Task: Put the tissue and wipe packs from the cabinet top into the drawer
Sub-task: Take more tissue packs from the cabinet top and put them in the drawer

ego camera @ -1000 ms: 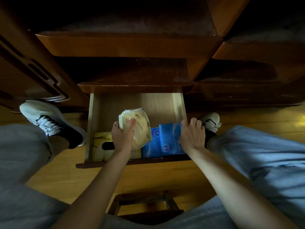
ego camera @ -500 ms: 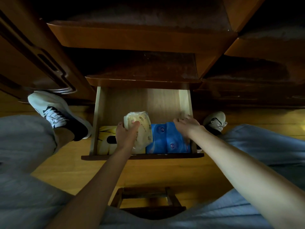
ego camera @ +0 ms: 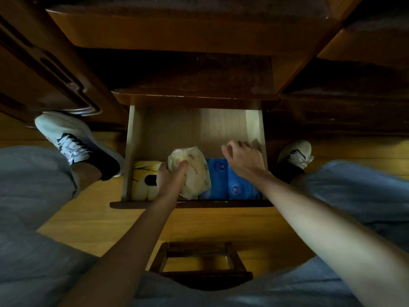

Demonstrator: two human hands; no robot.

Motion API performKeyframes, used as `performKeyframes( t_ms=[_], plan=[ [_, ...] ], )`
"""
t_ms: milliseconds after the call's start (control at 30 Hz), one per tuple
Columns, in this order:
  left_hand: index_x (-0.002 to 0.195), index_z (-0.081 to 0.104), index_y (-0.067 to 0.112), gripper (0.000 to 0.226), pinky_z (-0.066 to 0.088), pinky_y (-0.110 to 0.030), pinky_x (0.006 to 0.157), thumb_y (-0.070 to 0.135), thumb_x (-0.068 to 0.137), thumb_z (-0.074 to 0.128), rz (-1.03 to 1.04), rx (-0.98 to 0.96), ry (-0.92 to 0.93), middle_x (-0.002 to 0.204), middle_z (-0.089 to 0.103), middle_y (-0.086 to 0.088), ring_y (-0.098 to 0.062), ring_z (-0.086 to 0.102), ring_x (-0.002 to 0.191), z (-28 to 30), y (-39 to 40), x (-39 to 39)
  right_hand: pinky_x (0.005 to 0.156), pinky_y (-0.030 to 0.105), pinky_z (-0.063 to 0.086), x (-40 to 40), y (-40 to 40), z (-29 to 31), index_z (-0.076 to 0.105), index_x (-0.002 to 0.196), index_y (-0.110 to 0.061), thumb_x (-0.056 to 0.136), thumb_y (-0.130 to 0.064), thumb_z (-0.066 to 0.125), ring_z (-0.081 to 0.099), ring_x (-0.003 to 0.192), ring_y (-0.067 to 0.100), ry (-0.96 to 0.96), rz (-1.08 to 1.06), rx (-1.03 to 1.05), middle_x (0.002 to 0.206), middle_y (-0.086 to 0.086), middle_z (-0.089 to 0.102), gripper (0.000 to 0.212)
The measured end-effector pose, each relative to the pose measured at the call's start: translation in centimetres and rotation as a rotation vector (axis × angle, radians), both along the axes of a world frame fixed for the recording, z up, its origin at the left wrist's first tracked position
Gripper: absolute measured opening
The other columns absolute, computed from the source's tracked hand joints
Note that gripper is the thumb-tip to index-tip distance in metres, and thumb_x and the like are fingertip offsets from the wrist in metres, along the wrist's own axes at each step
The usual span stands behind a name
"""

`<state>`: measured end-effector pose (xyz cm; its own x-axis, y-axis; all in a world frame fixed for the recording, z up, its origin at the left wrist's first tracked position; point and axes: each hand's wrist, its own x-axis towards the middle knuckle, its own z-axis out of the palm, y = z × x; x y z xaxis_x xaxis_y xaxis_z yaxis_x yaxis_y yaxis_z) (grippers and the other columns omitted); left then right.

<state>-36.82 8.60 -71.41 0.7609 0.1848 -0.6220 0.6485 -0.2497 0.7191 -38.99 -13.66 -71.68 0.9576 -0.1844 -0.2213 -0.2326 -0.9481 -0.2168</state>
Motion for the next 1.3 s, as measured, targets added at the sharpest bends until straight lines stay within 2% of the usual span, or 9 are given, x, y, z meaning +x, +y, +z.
performKeyframes(
  t_ms=[67,167,300,667,767,833,967,1033,1300],
  plan=[
    [0.107,0.059,0.027,0.031,0.051,-0.027,0.064,0.041,0.084,0.074,0.005,-0.016,-0.007,0.090,0.064,0.012,-0.010,0.063,0.086,0.2,0.2,0.0,0.061,0.034,0.050,-0.7,0.5,-2.4,0.064,0.110,-0.019,0.102,-0.044,0.022,0.066,0.076,0.024,0.091,0.130,-0.154,0.095,0.005,0.070,0.049],
    [0.108,0.060,0.029,0.029,0.055,-0.027,0.063,0.042,0.086,0.074,0.011,-0.033,0.017,0.095,0.067,0.012,-0.007,0.065,0.087,0.4,0.4,-0.2,0.070,0.037,0.049,-0.6,0.5,-5.5,0.072,0.106,-0.017,0.103,-0.047,0.031,0.068,0.085,0.029,0.172,0.090,-0.157,0.098,0.010,0.075,0.051],
    [0.106,0.062,0.034,0.025,0.060,-0.031,0.065,0.042,0.085,0.074,-0.014,-0.042,0.020,0.101,0.071,0.011,-0.005,0.068,0.090,0.2,0.7,-0.6,0.070,0.040,0.046,-0.8,0.0,-7.6,0.074,0.091,-0.014,0.099,-0.044,0.034,0.065,0.079,0.032,0.008,0.069,-0.172,0.085,0.011,0.073,0.051],
    [0.114,0.060,0.026,0.036,0.055,-0.029,0.067,0.044,0.085,0.073,-0.037,-0.026,0.011,0.101,0.068,0.008,-0.009,0.065,0.093,0.5,0.6,-0.2,0.077,0.037,0.050,-0.3,-0.4,-5.2,0.071,0.105,-0.020,0.101,-0.061,0.023,0.065,0.090,0.022,0.200,0.034,-0.080,0.101,0.004,0.071,0.063],
    [0.116,0.061,0.024,0.038,0.058,-0.033,0.073,0.044,0.086,0.072,-0.016,-0.030,0.017,0.103,0.068,0.006,-0.014,0.066,0.096,0.1,1.2,-0.8,0.075,0.034,0.044,1.2,-1.6,-3.2,0.061,0.067,-0.021,0.098,-0.075,0.015,0.055,0.054,0.013,0.304,0.017,0.025,0.061,-0.002,0.059,0.077],
    [0.119,0.063,0.019,0.042,0.059,-0.032,0.072,0.043,0.086,0.073,0.022,-0.046,0.012,0.105,0.070,0.002,-0.015,0.067,0.095,-0.2,1.5,-0.8,0.080,0.037,0.046,2.7,-2.2,-1.7,0.055,0.056,-0.019,0.100,-0.071,0.012,0.053,0.046,0.016,0.258,-0.002,-0.008,0.049,-0.003,0.051,0.081],
    [0.120,0.063,0.021,0.045,0.050,-0.016,0.051,0.046,0.084,0.073,0.043,-0.023,-0.027,0.096,0.067,0.011,-0.004,0.063,0.084,-0.4,1.6,-0.5,0.090,0.044,0.048,2.7,-1.5,-1.5,0.061,0.083,-0.017,0.106,-0.057,0.025,0.055,0.066,0.016,0.345,-0.015,-0.039,0.081,0.005,0.066,0.058],
    [0.117,0.063,0.024,0.044,0.044,-0.012,0.042,0.050,0.082,0.072,0.030,0.025,-0.053,0.088,0.062,0.019,0.001,0.058,0.078,-0.4,1.6,-0.6,0.081,0.041,0.048,0.9,-0.6,-2.3,0.064,0.097,-0.016,0.105,-0.059,0.028,0.056,0.073,0.017,0.415,-0.009,0.013,0.095,0.006,0.069,0.056],
    [0.126,0.060,0.019,0.054,0.047,-0.023,0.057,0.049,0.083,0.073,0.002,-0.002,0.018,0.097,0.064,0.007,-0.007,0.060,0.082,0.0,2.4,-0.1,0.094,0.044,0.051,-0.4,0.3,-2.7,0.054,0.139,-0.017,0.096,-0.072,0.031,0.061,0.117,0.029,0.385,-0.040,0.071,0.134,0.011,0.064,0.074]
  ],
)
